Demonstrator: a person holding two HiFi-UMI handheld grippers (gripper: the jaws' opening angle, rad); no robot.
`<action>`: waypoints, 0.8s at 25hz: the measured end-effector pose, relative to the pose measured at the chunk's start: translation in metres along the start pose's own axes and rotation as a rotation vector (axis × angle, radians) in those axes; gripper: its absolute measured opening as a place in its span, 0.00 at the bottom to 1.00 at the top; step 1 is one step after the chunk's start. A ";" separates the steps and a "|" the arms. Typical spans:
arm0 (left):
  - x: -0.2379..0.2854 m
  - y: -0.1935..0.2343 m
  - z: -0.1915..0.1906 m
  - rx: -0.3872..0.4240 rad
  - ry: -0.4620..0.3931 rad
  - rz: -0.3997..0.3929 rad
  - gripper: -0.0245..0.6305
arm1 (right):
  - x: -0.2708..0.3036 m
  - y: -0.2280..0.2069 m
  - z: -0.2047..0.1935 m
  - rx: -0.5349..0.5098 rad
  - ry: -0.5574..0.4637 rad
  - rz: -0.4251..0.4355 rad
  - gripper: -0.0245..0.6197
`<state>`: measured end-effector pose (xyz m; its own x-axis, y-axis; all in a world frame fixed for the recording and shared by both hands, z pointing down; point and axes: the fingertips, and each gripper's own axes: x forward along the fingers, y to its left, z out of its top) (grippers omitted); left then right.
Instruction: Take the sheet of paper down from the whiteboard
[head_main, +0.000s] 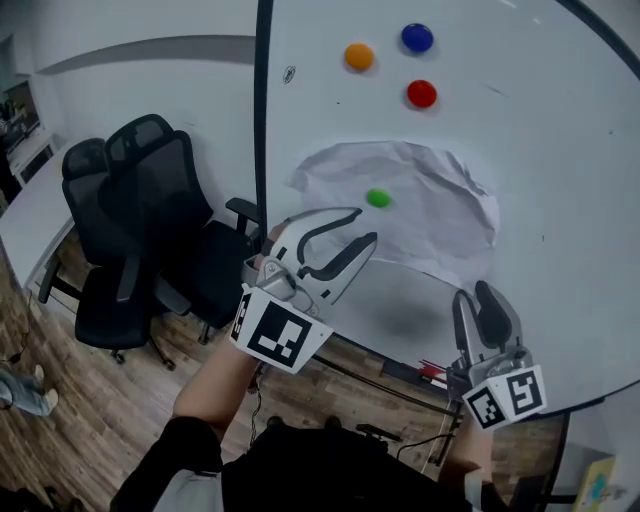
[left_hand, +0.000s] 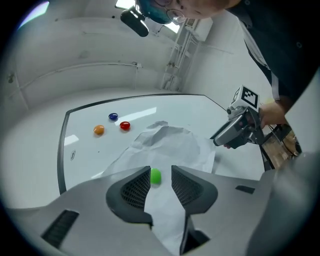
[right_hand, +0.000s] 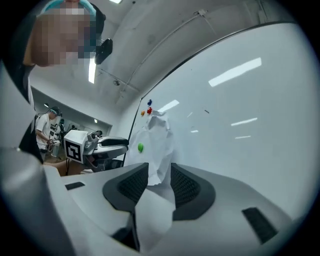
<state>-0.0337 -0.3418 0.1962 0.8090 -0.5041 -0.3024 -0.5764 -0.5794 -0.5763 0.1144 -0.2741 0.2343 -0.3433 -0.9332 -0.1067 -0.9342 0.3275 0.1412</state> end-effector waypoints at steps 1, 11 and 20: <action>0.004 0.003 -0.002 0.008 0.014 0.005 0.26 | 0.004 0.001 -0.001 0.012 0.003 0.006 0.25; 0.031 0.013 -0.015 0.068 0.075 0.030 0.29 | 0.017 0.000 -0.001 0.027 0.022 -0.025 0.16; 0.039 0.011 -0.018 0.138 0.106 0.051 0.29 | 0.013 -0.006 -0.001 0.033 0.016 -0.064 0.09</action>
<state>-0.0102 -0.3793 0.1915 0.7582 -0.5995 -0.2566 -0.5892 -0.4612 -0.6635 0.1156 -0.2880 0.2335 -0.2816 -0.9545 -0.0985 -0.9569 0.2717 0.1024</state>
